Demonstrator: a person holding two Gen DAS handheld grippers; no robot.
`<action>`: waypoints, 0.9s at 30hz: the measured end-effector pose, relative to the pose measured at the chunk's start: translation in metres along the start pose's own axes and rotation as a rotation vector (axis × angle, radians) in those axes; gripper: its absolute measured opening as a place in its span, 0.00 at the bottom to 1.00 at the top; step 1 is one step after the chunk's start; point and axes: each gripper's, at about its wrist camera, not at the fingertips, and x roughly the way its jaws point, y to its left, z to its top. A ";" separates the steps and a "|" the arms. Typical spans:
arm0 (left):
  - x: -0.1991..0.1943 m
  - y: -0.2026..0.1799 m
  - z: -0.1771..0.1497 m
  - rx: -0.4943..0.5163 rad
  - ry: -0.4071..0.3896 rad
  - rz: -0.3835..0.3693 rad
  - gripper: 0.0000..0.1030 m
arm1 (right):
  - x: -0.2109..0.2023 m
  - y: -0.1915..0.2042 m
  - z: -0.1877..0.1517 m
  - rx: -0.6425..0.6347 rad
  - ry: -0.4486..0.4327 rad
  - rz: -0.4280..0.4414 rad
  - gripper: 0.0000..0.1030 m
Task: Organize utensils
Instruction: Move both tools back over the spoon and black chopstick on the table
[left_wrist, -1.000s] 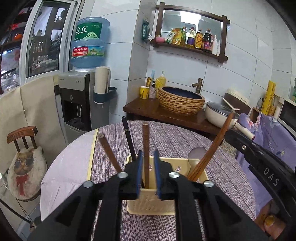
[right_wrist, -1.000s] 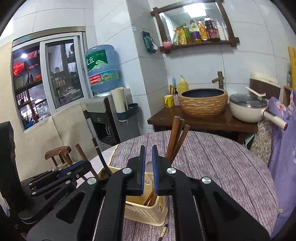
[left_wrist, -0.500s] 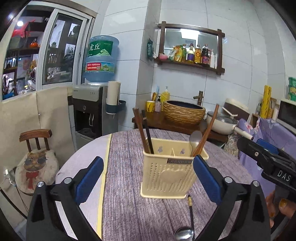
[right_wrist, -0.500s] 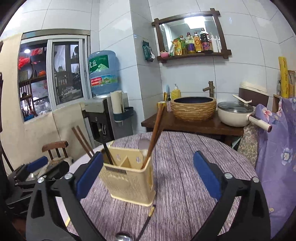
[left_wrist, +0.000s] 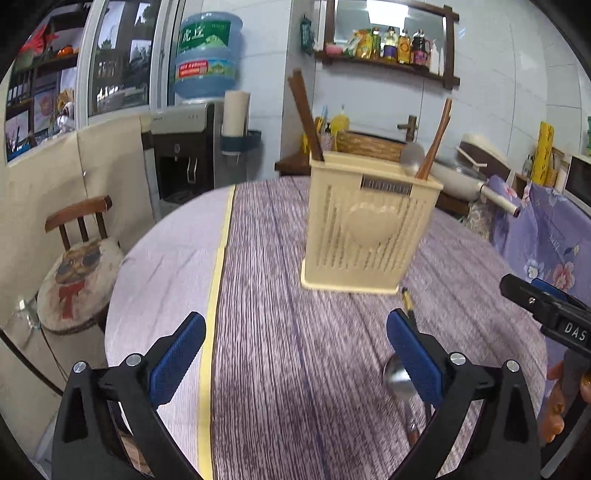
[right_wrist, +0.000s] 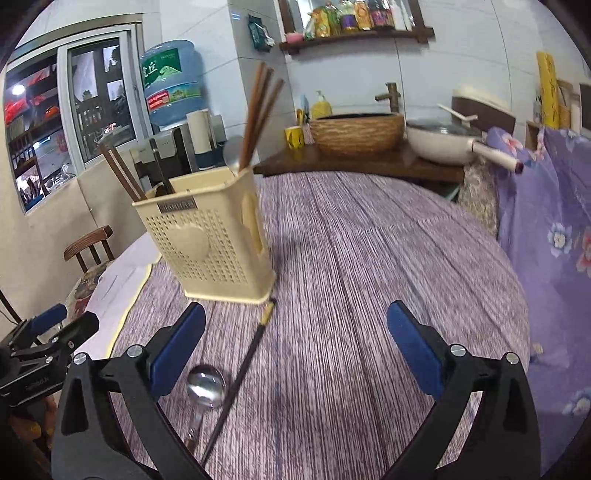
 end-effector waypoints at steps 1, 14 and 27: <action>0.001 0.000 -0.004 -0.003 0.010 0.001 0.93 | 0.001 -0.002 -0.005 0.002 0.006 -0.010 0.94; 0.015 -0.045 -0.045 0.087 0.153 -0.101 0.71 | 0.003 -0.025 -0.046 0.041 0.060 -0.044 0.94; 0.048 -0.087 -0.043 0.125 0.222 -0.110 0.62 | -0.005 -0.042 -0.051 0.080 0.066 -0.054 0.94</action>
